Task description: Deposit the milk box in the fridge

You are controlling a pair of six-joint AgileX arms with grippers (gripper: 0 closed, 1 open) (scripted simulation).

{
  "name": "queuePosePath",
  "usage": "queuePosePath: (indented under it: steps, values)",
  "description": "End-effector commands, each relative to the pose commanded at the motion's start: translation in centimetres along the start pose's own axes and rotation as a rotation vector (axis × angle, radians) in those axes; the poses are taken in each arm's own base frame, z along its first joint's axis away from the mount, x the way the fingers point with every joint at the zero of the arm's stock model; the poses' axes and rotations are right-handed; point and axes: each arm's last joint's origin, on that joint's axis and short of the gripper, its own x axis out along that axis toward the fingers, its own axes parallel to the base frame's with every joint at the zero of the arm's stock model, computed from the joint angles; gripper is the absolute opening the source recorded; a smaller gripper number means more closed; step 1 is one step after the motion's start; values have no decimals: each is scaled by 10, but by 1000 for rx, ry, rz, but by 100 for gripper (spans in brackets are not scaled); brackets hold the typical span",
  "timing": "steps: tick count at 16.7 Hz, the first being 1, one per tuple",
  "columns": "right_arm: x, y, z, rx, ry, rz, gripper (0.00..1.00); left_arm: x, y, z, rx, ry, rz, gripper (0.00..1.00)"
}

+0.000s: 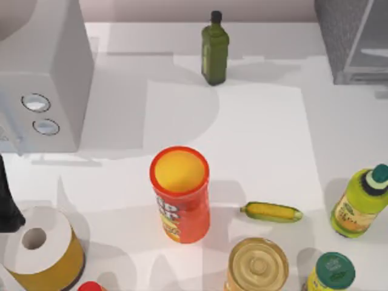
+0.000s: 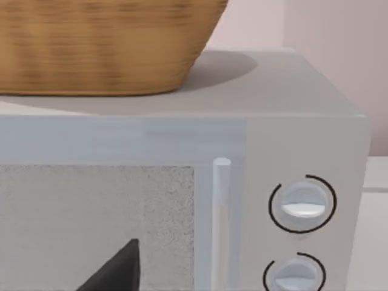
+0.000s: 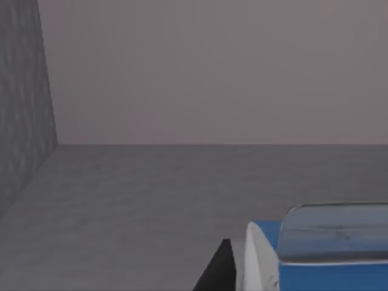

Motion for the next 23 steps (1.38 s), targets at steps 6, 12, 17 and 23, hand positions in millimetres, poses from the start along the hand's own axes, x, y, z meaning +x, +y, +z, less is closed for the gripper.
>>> queuePosePath:
  steps: [6, 12, 17, 23]
  values:
    - [3, 2, -1, 3, 6, 4, 0, 0, 0, 0, 0, 0, 0, 100]
    - [49, -1, 4, 4, 8, 5, 0, 0, 0, 0, 0, 0, 0, 100]
    - [95, -1, 13, 4, 8, 5, 0, 0, 0, 0, 0, 0, 0, 100]
    - [120, 1, 19, 3, 6, 4, 0, 0, 0, 0, 0, 0, 0, 100]
